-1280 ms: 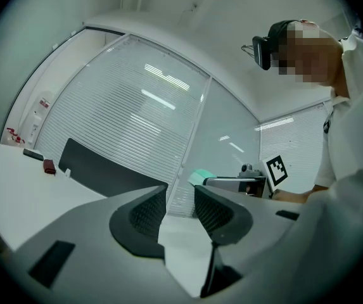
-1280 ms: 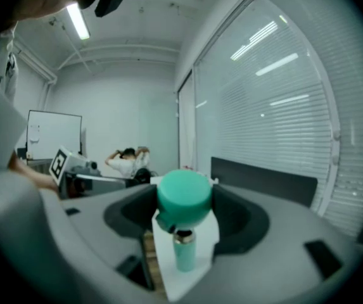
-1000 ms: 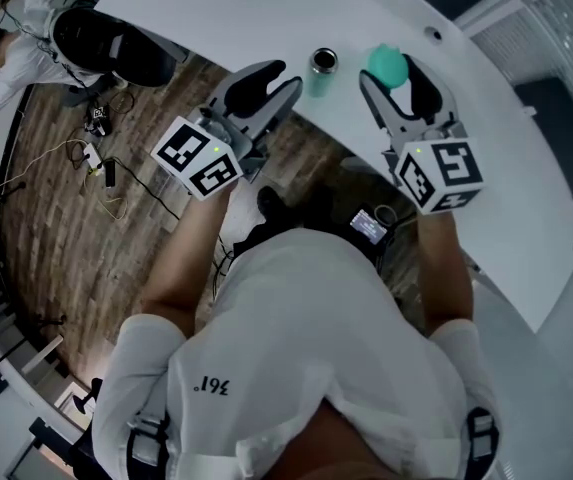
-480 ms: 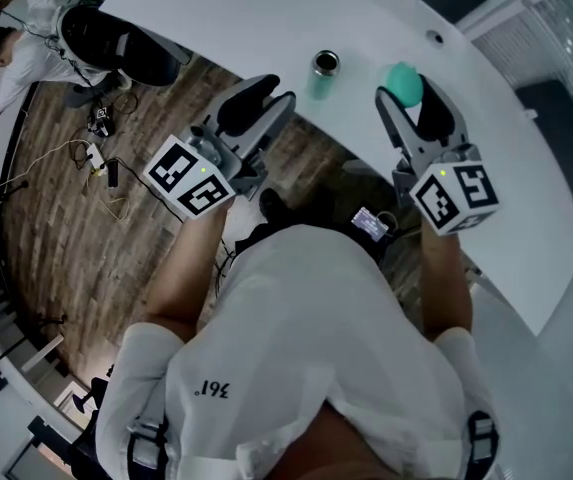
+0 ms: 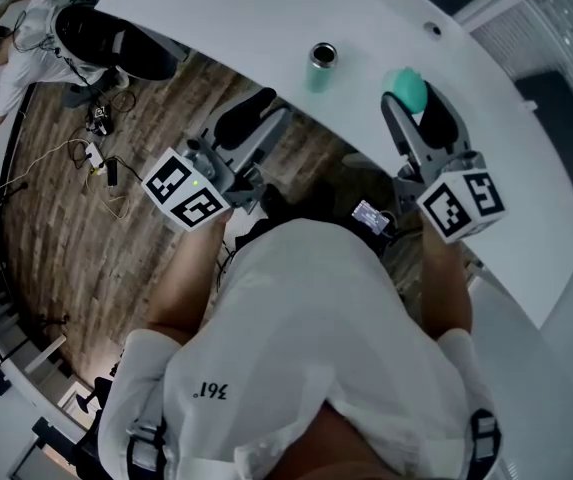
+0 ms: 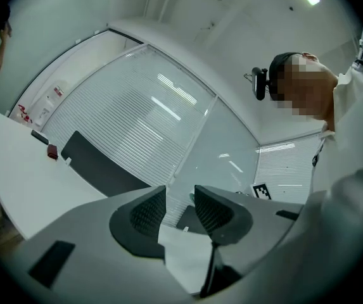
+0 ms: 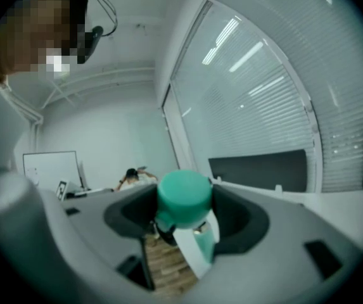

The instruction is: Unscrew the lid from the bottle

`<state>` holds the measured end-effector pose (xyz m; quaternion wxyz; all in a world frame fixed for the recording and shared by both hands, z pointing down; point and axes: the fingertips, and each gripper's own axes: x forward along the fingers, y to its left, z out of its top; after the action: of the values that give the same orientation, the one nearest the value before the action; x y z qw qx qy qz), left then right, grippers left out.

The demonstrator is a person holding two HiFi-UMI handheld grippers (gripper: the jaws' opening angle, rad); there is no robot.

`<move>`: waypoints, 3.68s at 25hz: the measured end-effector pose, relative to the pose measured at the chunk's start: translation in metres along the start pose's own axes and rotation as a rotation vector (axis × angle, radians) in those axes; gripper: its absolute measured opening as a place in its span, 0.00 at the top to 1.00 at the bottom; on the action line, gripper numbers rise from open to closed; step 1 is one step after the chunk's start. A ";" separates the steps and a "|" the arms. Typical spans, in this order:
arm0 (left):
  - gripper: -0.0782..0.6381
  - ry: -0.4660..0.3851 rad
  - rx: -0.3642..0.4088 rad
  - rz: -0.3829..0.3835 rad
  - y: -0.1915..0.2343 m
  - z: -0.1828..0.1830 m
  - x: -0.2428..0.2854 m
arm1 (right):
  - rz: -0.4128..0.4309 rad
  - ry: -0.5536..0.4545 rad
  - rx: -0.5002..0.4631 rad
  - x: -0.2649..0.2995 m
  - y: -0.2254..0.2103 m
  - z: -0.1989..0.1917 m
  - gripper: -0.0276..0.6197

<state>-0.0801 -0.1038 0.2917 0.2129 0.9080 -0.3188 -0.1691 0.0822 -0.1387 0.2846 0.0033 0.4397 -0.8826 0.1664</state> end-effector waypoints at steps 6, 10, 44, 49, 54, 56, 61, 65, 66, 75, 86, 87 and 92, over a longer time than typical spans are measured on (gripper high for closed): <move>0.67 0.000 -0.056 -0.004 -0.001 -0.006 -0.010 | -0.006 0.000 0.042 -0.006 -0.005 -0.004 0.52; 0.67 0.002 -0.085 0.001 0.000 -0.009 -0.016 | -0.006 0.013 0.055 -0.006 -0.006 -0.009 0.52; 0.67 0.081 -0.135 -0.077 -0.021 -0.033 -0.081 | -0.141 -0.041 0.111 -0.055 0.020 -0.042 0.52; 0.67 0.066 -0.124 -0.060 -0.024 -0.032 -0.084 | -0.101 -0.044 0.102 -0.047 0.024 -0.039 0.52; 0.67 0.043 -0.135 -0.026 -0.030 -0.032 -0.079 | -0.053 -0.022 0.096 -0.045 0.025 -0.035 0.52; 0.67 0.033 -0.139 -0.018 -0.040 -0.041 -0.070 | -0.036 -0.014 0.094 -0.053 0.019 -0.036 0.52; 0.67 0.011 -0.158 0.002 -0.077 -0.059 -0.049 | -0.010 0.012 0.083 -0.084 0.005 -0.029 0.52; 0.67 0.011 -0.152 0.025 -0.112 -0.096 -0.038 | 0.026 0.016 0.084 -0.121 -0.013 -0.044 0.52; 0.67 0.010 -0.148 0.031 -0.123 -0.103 -0.038 | 0.035 0.016 0.084 -0.133 -0.016 -0.047 0.52; 0.67 -0.015 -0.142 0.059 -0.158 -0.100 -0.064 | 0.078 0.022 0.069 -0.161 0.013 -0.042 0.52; 0.67 0.025 -0.143 0.023 -0.158 -0.099 -0.093 | 0.042 0.012 0.062 -0.167 0.045 -0.057 0.52; 0.67 0.029 -0.149 0.024 -0.156 -0.098 -0.100 | 0.038 0.012 0.063 -0.166 0.052 -0.058 0.52; 0.67 0.053 -0.166 0.036 -0.143 -0.094 -0.125 | 0.019 0.030 0.052 -0.159 0.073 -0.068 0.52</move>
<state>-0.0583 0.1047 0.3220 0.2987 0.8854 -0.3144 -0.1672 0.1134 0.0453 0.3034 0.0034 0.4287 -0.8820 0.1959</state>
